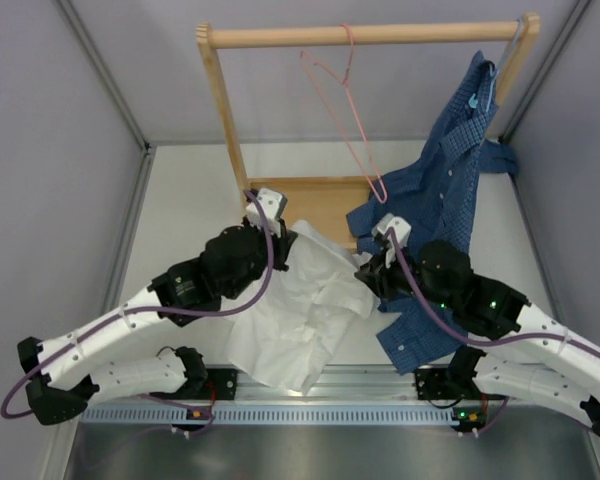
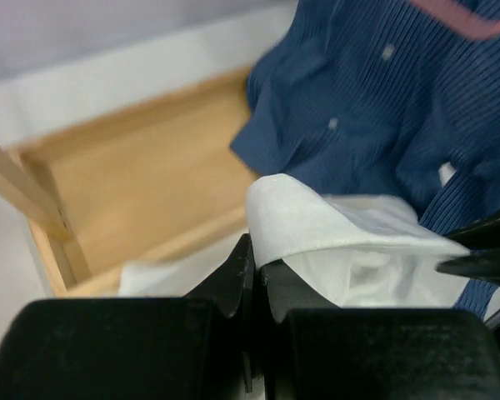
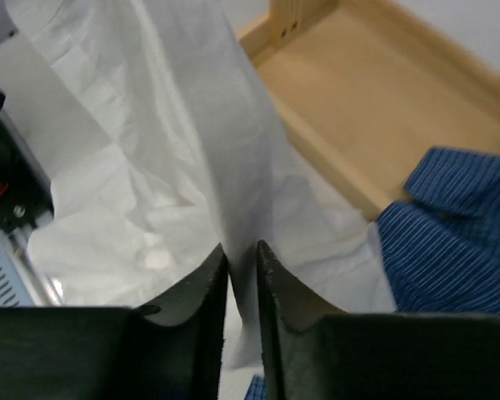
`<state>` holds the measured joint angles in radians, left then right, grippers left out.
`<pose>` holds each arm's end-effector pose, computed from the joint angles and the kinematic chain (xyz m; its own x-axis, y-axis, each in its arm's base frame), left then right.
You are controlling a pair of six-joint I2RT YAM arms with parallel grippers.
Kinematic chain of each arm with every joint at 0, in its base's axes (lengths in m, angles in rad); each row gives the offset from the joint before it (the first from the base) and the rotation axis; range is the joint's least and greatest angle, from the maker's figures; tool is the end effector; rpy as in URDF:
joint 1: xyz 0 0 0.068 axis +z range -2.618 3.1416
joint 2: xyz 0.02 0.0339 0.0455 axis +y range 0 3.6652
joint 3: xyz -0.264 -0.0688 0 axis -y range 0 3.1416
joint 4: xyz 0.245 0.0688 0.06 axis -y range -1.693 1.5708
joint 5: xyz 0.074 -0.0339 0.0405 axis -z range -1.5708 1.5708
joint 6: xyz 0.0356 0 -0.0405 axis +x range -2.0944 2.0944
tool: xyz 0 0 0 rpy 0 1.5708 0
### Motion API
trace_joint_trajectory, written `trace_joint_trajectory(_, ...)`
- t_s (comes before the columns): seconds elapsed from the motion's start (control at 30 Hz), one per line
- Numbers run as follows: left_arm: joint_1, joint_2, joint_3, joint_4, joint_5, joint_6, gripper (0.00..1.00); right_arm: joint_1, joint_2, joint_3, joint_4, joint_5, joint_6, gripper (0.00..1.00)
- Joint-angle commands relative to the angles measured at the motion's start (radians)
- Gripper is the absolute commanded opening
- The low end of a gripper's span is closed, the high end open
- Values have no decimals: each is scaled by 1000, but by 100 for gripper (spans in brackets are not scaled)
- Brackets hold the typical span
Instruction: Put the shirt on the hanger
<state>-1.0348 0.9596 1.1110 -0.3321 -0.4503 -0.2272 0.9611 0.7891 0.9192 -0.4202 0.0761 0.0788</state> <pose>0.1185 -0.1692 0.4069 -0.2145 -0.0359 -0.9761 0.5205 0.8414 -0.1454 0.1019 0.1412 0.3608 -0.2244 -0.1841 -0.9570 -0.7604 0.6472 0.0537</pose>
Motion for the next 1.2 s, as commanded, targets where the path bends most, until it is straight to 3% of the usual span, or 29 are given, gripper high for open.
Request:
trace_joint_trajectory(0.0,5,2,-111,-53,2,-173,0,2,-83,-101,83,-157,46,25)
trace_joint_trajectory(0.03,4,-8,-128,-53,24,-184,0,2,-91,-106,68,-174,44,36)
trace_joint_trajectory(0.1,5,-13,-161,-48,89,-215,0,1,-84,-108,63,-214,39,49)
trace_joint_trajectory(0.23,4,-12,-166,-50,113,-236,0,2,-21,-76,110,-260,13,62)
trace_joint_trajectory(0.4,4,2,-131,-56,114,-248,0,19,113,6,120,-274,-25,63)
trace_joint_trajectory(0.57,4,33,-91,-71,133,-259,0,65,199,64,150,-187,-65,61)
trace_joint_trajectory(0.77,4,18,-79,-70,140,-262,0,70,329,95,192,-44,-112,42)
trace_joint_trajectory(0.83,4,-2,-79,-71,144,-256,0,73,349,89,225,10,-114,24)
trace_joint_trajectory(0.9,4,-16,-77,-71,154,-238,0,73,367,90,239,81,-111,0)
trace_joint_trajectory(0.97,4,-32,-77,-76,153,-215,2,73,358,89,264,90,-111,0)
trace_joint_trajectory(1.07,4,-41,-79,-74,195,-157,45,73,343,110,253,86,-114,0)
trace_joint_trajectory(1.1,4,-38,-79,-76,229,-140,80,73,345,122,236,105,-113,0)
trace_joint_trajectory(1.17,4,-29,-83,-81,233,-110,89,74,348,164,160,120,-114,0)
